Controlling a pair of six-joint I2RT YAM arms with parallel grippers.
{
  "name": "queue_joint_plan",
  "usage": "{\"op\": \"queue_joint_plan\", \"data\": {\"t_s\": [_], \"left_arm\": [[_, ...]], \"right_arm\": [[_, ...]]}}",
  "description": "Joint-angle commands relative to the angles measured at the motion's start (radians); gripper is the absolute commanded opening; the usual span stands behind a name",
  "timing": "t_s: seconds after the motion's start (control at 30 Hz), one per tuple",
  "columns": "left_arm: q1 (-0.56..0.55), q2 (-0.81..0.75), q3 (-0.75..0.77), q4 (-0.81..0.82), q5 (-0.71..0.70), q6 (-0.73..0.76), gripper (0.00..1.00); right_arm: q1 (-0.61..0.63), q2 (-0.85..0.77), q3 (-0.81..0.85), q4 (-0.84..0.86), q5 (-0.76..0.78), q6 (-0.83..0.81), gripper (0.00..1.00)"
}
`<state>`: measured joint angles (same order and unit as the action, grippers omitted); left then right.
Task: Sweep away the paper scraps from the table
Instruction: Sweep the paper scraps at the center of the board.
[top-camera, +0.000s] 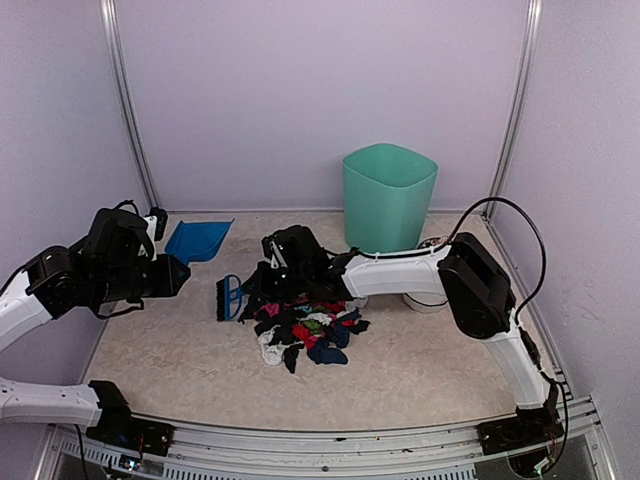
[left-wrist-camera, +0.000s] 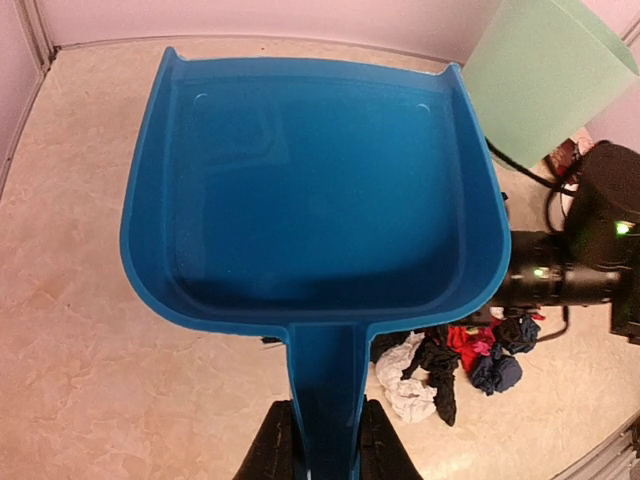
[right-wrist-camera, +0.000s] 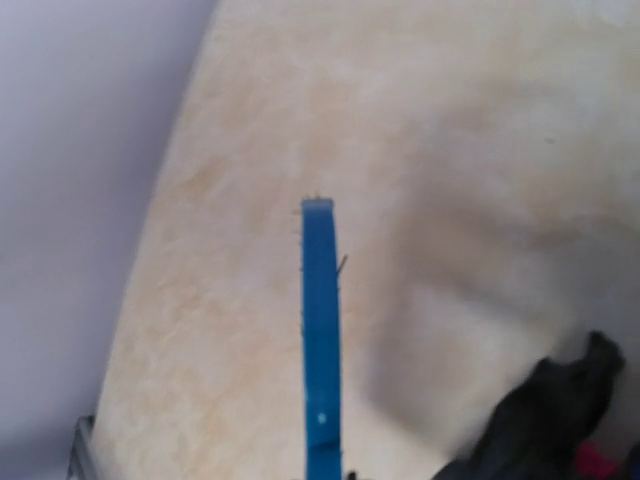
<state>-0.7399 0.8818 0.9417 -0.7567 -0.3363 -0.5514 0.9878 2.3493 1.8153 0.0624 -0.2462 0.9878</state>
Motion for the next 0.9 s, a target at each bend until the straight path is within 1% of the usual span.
{"op": "queue_joint_plan", "data": {"t_s": [0.0, 0.1, 0.23, 0.47, 0.63, 0.87], "left_arm": [[0.007, -0.041, 0.017, -0.015, 0.093, 0.011, 0.00], [0.006, -0.058, 0.010, -0.020, 0.120, 0.005, 0.00], [0.007, -0.082, -0.017, -0.021, 0.145, -0.029, 0.00], [0.005, -0.126, -0.069, -0.023, 0.153, -0.081, 0.00], [0.005, -0.087, -0.087, 0.004, 0.177, -0.090, 0.00], [0.004, -0.038, -0.101, 0.072, 0.188, -0.104, 0.00]], "right_arm": [[0.008, 0.096, 0.111, -0.035, 0.040, 0.058, 0.00], [0.008, 0.134, 0.142, -0.078, 0.061, 0.053, 0.00], [-0.002, 0.125, 0.088, -0.095, 0.063, 0.047, 0.00], [-0.031, -0.020, -0.162, -0.079, 0.115, 0.043, 0.00], [-0.068, -0.162, -0.373, -0.047, 0.170, 0.029, 0.00], [-0.125, -0.333, -0.571, -0.044, 0.210, -0.017, 0.00]]}}
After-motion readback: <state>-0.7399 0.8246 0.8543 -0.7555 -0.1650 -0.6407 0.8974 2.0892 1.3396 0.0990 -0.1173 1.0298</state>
